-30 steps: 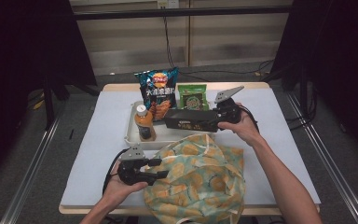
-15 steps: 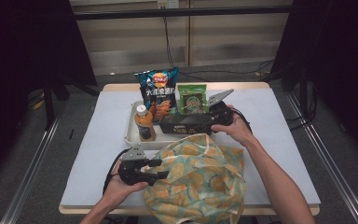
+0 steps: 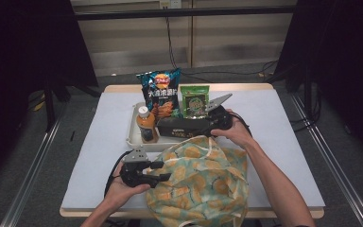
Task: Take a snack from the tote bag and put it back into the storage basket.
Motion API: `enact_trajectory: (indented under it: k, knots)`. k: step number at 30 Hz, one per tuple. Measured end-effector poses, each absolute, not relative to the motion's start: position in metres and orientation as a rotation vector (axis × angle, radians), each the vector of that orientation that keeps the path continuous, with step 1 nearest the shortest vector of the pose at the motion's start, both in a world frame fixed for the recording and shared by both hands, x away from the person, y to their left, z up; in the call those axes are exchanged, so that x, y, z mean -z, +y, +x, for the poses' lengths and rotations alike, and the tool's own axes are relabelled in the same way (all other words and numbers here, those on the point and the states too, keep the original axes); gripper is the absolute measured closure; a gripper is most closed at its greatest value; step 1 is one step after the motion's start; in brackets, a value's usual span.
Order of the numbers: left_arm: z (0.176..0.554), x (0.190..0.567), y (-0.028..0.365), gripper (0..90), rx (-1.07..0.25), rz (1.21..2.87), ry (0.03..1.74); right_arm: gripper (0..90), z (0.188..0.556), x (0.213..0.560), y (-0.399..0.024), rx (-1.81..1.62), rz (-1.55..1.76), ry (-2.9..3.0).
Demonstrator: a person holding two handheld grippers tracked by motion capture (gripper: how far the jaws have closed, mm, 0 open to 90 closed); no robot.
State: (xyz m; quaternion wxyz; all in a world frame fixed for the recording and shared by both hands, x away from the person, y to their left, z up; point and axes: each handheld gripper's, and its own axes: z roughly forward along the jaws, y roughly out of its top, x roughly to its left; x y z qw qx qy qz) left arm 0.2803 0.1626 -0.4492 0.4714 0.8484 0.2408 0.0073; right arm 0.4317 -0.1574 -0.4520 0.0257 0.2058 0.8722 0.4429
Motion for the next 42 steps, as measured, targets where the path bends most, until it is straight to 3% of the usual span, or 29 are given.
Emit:
enact_trajectory:
  k: [14, 20, 27, 32, 39, 42]
  knots:
    - [0.281, 0.449, 0.164, 44.2, -0.026, 2.082, 0.594, 35.6, 0.433, 0.462, -0.16, -1.302, 0.723, 2.695]
    - [0.281, 0.45, 0.163, 44.1, -0.024, 2.082, 0.588, 25.2, 0.435, 0.461, -0.165, -1.307, 0.792, 2.668]
    - [0.281, 0.45, 0.162, 44.0, -0.019, 2.08, 0.596, 26.6, 0.433, 0.442, -0.167, -1.378, 0.835, 2.596]
    - [0.282, 0.45, 0.16, 44.0, -0.022, 2.088, 0.589, 35.3, 0.434, 0.432, -0.164, -1.382, 0.865, 2.542]
    - [0.283, 0.451, 0.157, 44.0, -0.005, 2.094, 0.576, 70.7, 0.448, 0.432, -0.142, -1.407, 0.891, 2.564]
    - [0.284, 0.451, 0.157, 44.0, -0.003, 2.096, 0.574, 80.3, 0.454, 0.433, -0.128, -1.382, 0.909, 2.569]
